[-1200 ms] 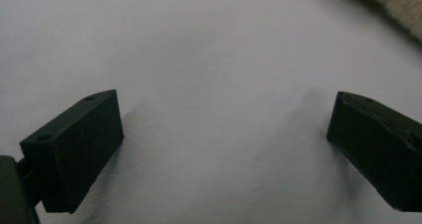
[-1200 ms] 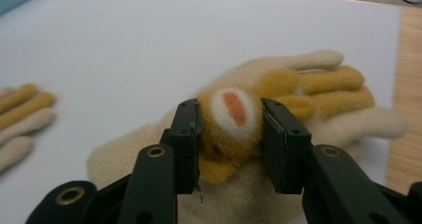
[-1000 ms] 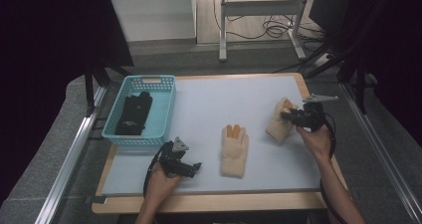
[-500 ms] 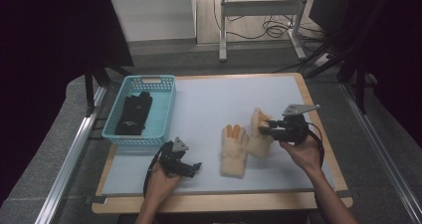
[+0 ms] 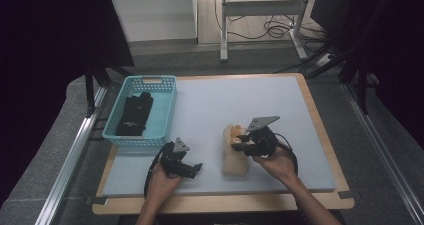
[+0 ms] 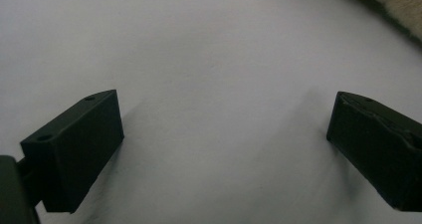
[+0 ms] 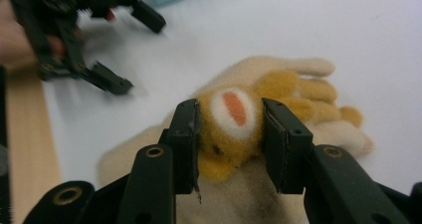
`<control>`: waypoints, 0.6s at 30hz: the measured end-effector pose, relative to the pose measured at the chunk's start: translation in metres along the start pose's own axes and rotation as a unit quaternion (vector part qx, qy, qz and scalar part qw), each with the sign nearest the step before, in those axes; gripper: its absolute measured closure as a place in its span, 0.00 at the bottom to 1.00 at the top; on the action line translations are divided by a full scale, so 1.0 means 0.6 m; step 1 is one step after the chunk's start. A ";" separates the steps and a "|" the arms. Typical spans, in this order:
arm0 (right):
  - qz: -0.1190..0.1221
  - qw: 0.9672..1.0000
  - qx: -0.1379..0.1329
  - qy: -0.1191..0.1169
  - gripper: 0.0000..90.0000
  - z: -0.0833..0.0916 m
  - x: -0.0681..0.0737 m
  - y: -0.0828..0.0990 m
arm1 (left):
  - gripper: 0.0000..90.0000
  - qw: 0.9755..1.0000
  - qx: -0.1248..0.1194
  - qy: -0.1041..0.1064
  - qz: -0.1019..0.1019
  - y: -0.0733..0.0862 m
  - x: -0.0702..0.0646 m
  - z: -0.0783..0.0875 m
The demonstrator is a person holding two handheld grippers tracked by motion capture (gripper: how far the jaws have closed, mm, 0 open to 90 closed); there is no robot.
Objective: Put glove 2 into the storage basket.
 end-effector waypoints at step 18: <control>-0.024 0.999 -0.016 0.039 0.39 -0.011 -0.009 0.014 | 0.02 1.000 0.000 0.000 0.000 0.000 0.000 0.000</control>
Point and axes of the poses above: each handheld gripper's, and its own axes: z roughly backward along the jaws, y roughly out of its underside, x roughly to its left, the point moved 1 cm from there along -z, roughly forward along the jaws, and after that the axes turned 3 degrees about -z, right-handed, at the moved point
